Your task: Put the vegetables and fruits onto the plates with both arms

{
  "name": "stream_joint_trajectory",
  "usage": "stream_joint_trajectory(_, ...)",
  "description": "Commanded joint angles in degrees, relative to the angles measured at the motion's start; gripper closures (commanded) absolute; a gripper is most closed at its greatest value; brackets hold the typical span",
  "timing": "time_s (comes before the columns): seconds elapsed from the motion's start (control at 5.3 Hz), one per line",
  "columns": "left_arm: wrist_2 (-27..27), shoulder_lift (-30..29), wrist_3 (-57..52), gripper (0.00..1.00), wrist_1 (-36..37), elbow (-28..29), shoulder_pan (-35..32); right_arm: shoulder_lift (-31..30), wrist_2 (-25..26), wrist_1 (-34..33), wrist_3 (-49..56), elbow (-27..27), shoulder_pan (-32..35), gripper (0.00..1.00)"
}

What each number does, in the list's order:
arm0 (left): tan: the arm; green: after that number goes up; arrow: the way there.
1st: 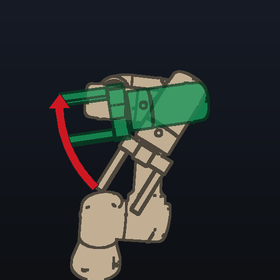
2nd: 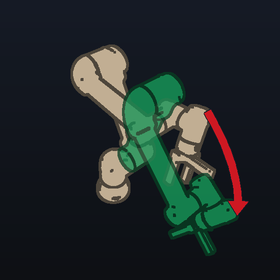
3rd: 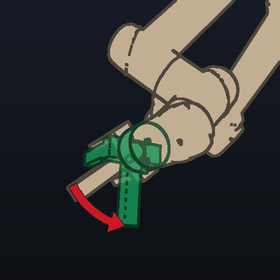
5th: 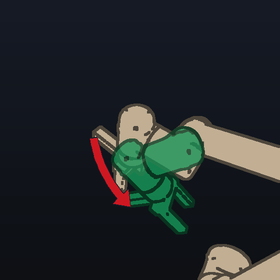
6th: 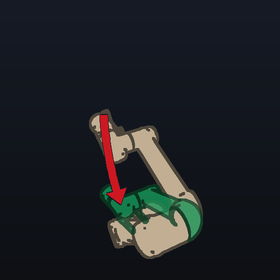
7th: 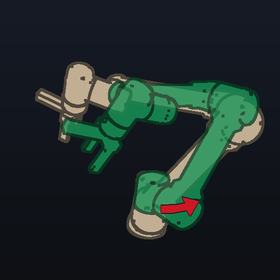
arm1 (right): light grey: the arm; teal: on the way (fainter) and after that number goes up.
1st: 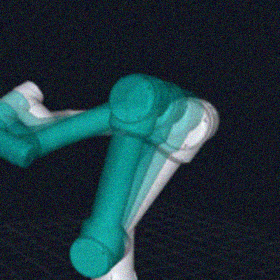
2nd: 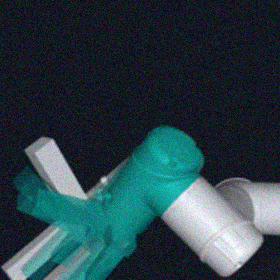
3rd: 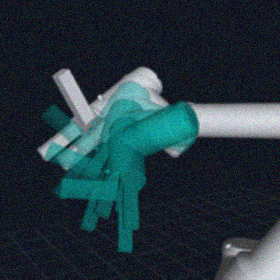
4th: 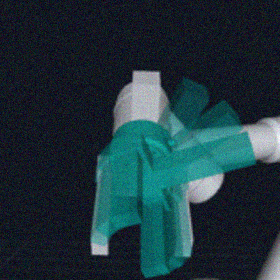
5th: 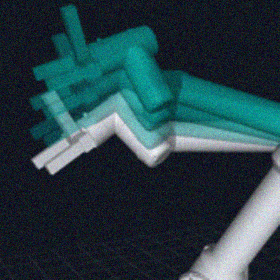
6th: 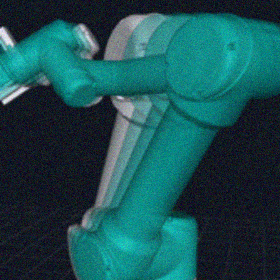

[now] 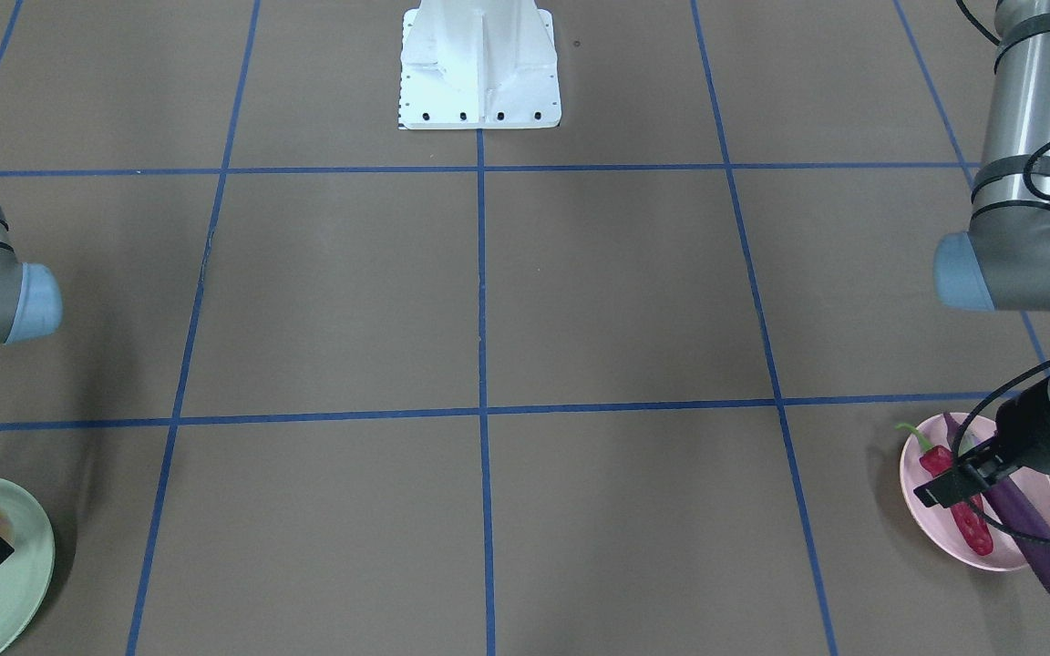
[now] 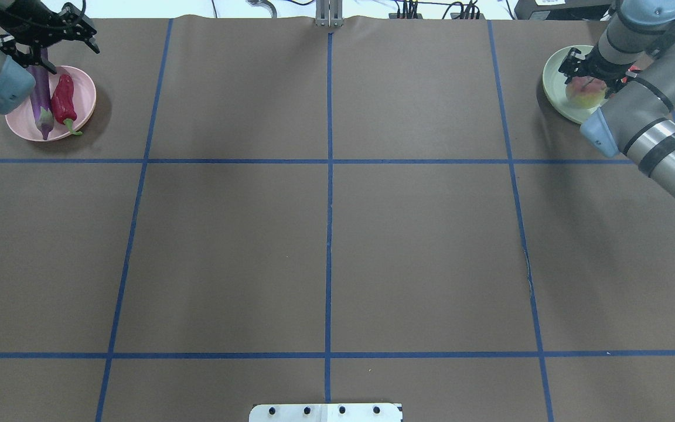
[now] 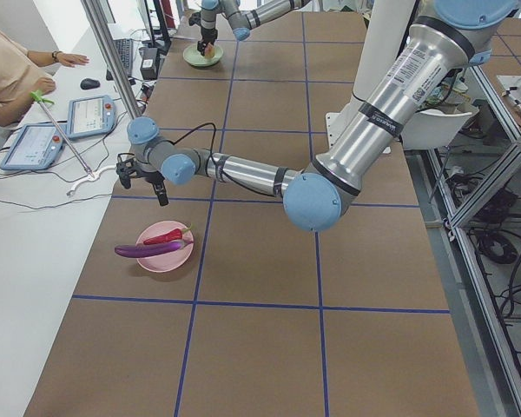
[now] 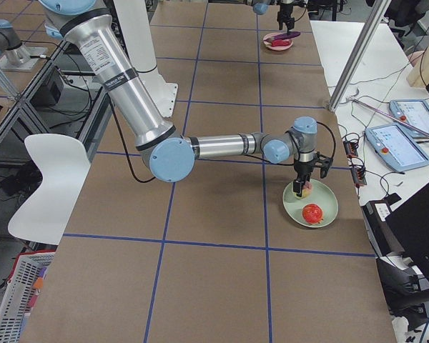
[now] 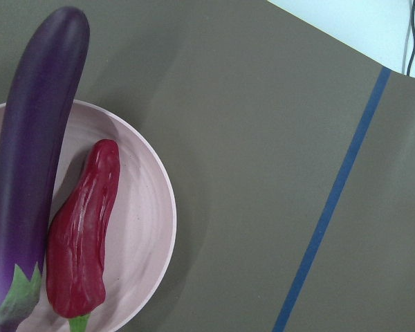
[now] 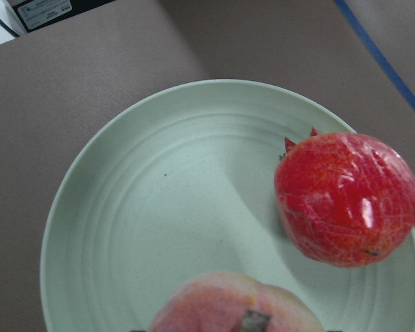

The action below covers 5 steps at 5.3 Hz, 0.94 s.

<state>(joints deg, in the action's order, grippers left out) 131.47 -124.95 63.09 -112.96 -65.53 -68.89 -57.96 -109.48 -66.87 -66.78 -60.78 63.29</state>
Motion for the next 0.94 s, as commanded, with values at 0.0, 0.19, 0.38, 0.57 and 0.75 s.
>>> stream_joint_trajectory(0.0,-0.1,0.1,0.0,0.0,0.0,-0.1,0.1,0.2,0.4,2.9,-0.5,1.3,-0.3,0.26)
stream_joint_trajectory(0.19,0.1,0.1,-0.1,0.0,0.0,-0.2,0.0,0.0,0.1,5.0,-2.3,0.9,-0.1,0.0)
stream_joint_trajectory(0.38,0.3,2.2,-1.0,0.0,-0.1,-3.5,-0.1,-1.2,-0.3,5.5,-1.7,-2.9,0.3,0.0)
stream_joint_trajectory(0.57,0.3,6.2,-6.4,0.0,0.1,-8.7,-0.2,-5.8,-1.3,5.1,-0.9,-10.0,0.6,0.0)
stream_joint_trajectory(0.75,0.3,11.7,-13.6,0.0,0.1,-14.1,-0.2,-9.9,-6.8,4.8,1.5,-15.8,3.3,0.0)
